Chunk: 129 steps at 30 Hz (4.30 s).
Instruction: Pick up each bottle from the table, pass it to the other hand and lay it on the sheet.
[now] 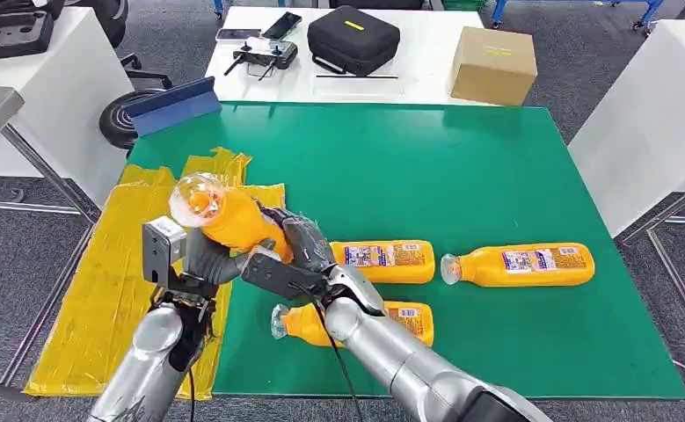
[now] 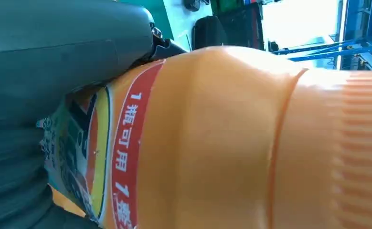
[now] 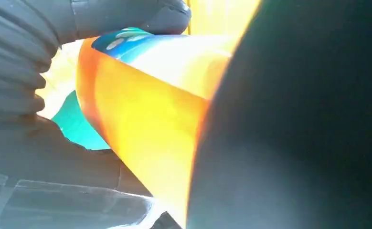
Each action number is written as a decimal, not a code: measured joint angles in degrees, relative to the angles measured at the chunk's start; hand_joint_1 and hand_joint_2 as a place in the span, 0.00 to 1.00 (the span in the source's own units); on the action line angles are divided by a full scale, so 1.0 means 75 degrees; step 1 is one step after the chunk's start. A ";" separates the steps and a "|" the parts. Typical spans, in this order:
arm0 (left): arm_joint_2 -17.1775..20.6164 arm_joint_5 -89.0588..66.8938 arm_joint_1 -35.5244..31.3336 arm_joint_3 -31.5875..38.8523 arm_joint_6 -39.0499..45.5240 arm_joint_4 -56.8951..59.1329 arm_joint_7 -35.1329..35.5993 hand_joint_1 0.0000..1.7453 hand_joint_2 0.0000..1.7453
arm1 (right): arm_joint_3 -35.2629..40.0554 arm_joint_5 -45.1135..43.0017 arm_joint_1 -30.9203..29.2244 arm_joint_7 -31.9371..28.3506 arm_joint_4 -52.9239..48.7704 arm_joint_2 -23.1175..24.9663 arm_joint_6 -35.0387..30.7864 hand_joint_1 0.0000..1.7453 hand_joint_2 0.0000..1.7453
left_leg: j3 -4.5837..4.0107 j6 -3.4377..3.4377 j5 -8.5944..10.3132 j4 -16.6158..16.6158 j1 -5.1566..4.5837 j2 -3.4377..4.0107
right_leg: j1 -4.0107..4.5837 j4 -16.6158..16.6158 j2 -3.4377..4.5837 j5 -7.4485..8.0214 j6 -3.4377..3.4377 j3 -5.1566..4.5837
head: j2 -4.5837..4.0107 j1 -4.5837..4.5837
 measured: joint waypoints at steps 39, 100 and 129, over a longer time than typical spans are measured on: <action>-0.0041 -0.0195 0.0781 0.0901 0.1137 -0.0653 -0.0396 1.00 1.00 | -0.0869 0.0044 0.1813 0.0184 -0.4000 -0.1012 0.1189 0.00 1.00 | -0.0012 -0.0002 -0.0003 0.0000 0.0000 -0.0002 | -0.0001 -0.0002 -0.0001 -0.0003 -0.0002 -0.0013 | 0.0000 0.0000; 0.0848 -1.1014 -0.2924 0.2546 0.5576 0.7242 0.2213 0.00 1.00 | -0.3817 0.5376 0.5383 0.2439 -0.9463 -0.4881 -0.0805 0.00 1.00 | -0.0019 0.0003 0.0004 0.0002 -0.0002 -0.0001 | 0.0000 -0.0005 0.0000 0.0007 0.0003 -0.0021 | 0.0000 0.0000; 0.0084 -0.8054 -0.2220 0.3561 0.4193 0.6775 -0.0788 0.00 1.00 | -0.4543 0.6051 0.5092 0.2748 -0.8973 -0.5167 0.0420 0.00 1.00 | -0.0019 0.0004 0.0004 0.0002 -0.0007 -0.0007 | -0.0005 -0.0005 -0.0004 0.0007 0.0003 -0.0011 | 0.0000 0.0000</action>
